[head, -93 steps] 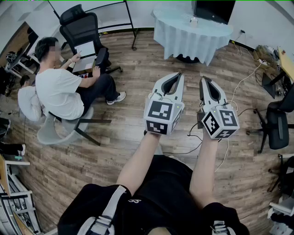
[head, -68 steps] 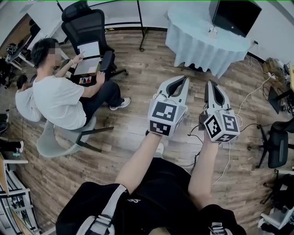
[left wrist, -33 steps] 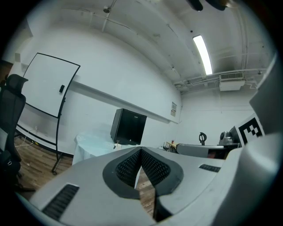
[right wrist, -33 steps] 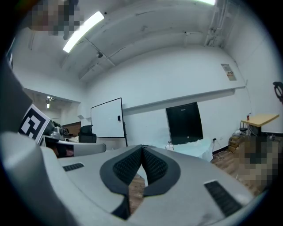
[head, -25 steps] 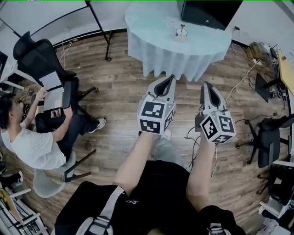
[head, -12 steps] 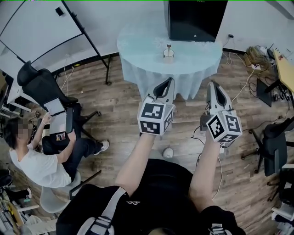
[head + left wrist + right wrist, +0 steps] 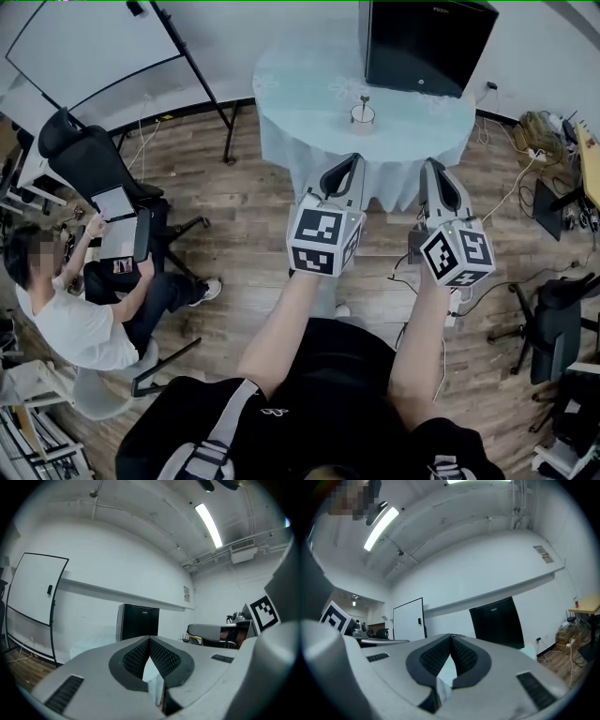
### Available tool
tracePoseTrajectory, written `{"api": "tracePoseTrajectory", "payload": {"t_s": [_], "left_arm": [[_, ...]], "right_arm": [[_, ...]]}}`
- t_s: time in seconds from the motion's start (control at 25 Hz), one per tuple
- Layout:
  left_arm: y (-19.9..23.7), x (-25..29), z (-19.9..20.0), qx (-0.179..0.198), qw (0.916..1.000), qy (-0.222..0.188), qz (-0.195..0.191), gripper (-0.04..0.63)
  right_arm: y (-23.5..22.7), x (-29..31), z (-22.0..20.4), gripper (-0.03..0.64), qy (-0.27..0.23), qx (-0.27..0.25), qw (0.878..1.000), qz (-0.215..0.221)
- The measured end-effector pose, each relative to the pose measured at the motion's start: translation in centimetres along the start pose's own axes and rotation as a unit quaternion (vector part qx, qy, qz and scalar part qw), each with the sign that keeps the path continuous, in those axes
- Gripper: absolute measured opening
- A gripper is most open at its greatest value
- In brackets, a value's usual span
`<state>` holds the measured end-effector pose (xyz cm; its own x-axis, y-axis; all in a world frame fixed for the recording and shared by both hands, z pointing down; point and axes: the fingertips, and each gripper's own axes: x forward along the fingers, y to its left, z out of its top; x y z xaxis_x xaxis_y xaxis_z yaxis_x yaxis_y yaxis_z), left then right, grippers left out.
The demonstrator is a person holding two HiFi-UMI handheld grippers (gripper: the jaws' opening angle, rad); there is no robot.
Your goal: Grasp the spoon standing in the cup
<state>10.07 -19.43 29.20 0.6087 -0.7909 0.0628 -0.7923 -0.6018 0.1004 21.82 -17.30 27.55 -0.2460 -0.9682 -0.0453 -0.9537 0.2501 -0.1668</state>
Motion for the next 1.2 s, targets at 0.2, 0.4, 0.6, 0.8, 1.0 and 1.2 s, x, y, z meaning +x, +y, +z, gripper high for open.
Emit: {"api": "tracePoseTrajectory", "payload": {"t_s": [0.2, 0.4, 0.6, 0.8, 1.0, 1.2], "left_arm": [[2.5, 2.8, -0.7, -0.015, 0.9999, 0.002, 0.002, 0.014], [5.6, 6.9, -2.1, -0.022, 0.9995, 0.020, 0.005, 0.014], [8.5, 11.5, -3.3, -0.030, 0.9986, 0.044, 0.002, 0.014], [10.2, 16.0, -4.9, -0.048, 0.9967, 0.060, -0.025, 0.015], [11.4, 20.1, -7.4, -0.059, 0.9927, 0.089, -0.055, 0.046], [13.0, 24.1, -9.8, -0.049, 0.9899, 0.120, -0.058, 0.090]], "right_arm": [[0.8, 4.8, -1.6, 0.006, 0.025, -0.014, 0.999, 0.029], [-1.2, 9.8, -3.3, 0.006, 0.042, -0.005, 0.999, 0.028], [-2.7, 14.7, -6.1, 0.006, 0.063, 0.019, 0.997, 0.028], [-5.6, 18.0, -8.8, 0.006, 0.081, 0.043, 0.996, 0.003], [-8.6, 19.8, -11.2, 0.006, 0.101, 0.061, 0.993, -0.027], [-11.5, 21.5, -12.6, 0.006, 0.110, 0.072, 0.990, -0.050]]}}
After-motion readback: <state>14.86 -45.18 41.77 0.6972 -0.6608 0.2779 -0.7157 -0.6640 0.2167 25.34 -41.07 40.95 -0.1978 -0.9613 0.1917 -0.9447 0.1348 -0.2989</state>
